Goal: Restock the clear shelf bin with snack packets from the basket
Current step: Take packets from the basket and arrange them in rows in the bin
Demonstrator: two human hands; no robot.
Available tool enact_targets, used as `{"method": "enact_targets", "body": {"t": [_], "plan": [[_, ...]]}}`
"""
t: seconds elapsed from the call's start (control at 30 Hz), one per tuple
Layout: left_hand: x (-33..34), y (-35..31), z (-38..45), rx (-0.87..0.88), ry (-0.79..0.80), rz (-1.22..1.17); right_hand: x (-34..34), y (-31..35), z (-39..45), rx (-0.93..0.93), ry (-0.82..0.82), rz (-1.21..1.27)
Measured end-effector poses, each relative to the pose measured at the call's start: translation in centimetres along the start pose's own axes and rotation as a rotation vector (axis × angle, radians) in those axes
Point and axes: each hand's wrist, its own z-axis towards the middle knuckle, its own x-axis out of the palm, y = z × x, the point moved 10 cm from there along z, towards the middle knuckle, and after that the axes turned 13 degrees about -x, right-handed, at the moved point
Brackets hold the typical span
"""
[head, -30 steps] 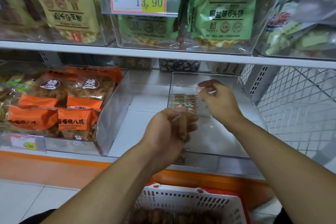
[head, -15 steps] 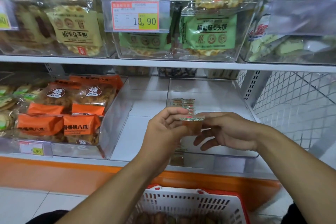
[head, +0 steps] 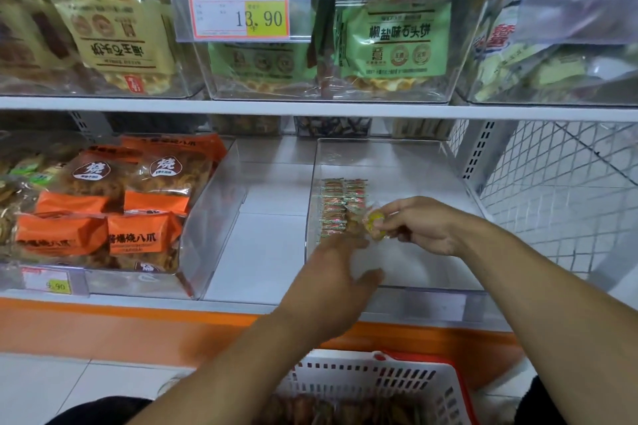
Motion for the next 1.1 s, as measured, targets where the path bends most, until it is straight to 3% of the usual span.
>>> {"method": "enact_targets", "body": {"t": [0.1,0.27,0.33,0.7,0.8,0.9,0.97,1.03,1.1], "plan": [[2.6,1.0,-0.1,0.009,0.064,0.339,0.0,-2.5,1.6,0.057,-0.124,-0.086],[3.9,1.5,-0.1,0.038,0.113,0.488,0.1,-2.9,3.6,0.026,-0.192,-0.610],[4.1,1.1,-0.3,0.080,0.110,0.542,0.7,-3.0,3.9,0.050,-0.178,-0.635],[4.1,0.9,0.1,0.137,0.107,0.457,0.9,-2.3,4.5,0.072,-0.174,-0.576],[2.5,-0.5,-0.5,0.187,0.046,0.455,0.3,-0.5,3.6,0.036,-0.150,-0.740],[-0.3,-3.2,-2.7,0.352,-0.145,0.403,-0.5,5.2,1.2,-0.239,-0.320,-0.905],[-1.1,-3.1,-4.3,0.358,-0.143,0.287,0.9,10.1,-2.2,-0.616,-0.461,-0.830],[0.3,-0.3,-5.3,0.223,0.008,0.316,4.0,13.2,-7.6,-1.037,-0.461,-0.689],[3.2,4.8,-6.4,0.041,0.243,0.466,8.1,12.0,-12.3,-1.237,-0.312,-0.638]]}}
